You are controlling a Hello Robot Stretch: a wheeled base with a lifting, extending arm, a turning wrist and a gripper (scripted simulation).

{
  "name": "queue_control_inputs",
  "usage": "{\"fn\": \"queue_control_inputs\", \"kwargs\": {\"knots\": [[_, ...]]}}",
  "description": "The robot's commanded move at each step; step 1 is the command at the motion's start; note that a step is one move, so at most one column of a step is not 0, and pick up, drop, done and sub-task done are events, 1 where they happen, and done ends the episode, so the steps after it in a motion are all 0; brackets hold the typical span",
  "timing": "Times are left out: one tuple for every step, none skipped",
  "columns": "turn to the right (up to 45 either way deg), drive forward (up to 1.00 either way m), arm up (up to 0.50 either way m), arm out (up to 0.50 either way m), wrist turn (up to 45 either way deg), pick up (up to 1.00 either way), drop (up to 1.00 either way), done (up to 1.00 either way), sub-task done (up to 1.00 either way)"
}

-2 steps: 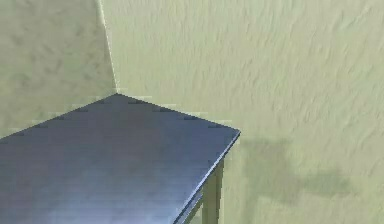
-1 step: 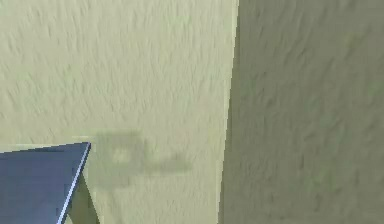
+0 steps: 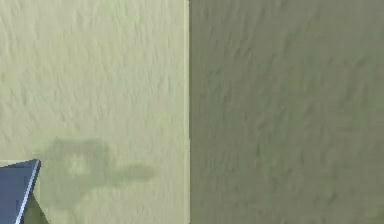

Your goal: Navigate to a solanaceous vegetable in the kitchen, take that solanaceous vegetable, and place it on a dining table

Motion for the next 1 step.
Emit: {"fn": "queue_control_inputs", "kwargs": {"knots": [[-45.0,0.00,0.00,0.00,0.0,0.00,0.00,0.00,0.00]]}}
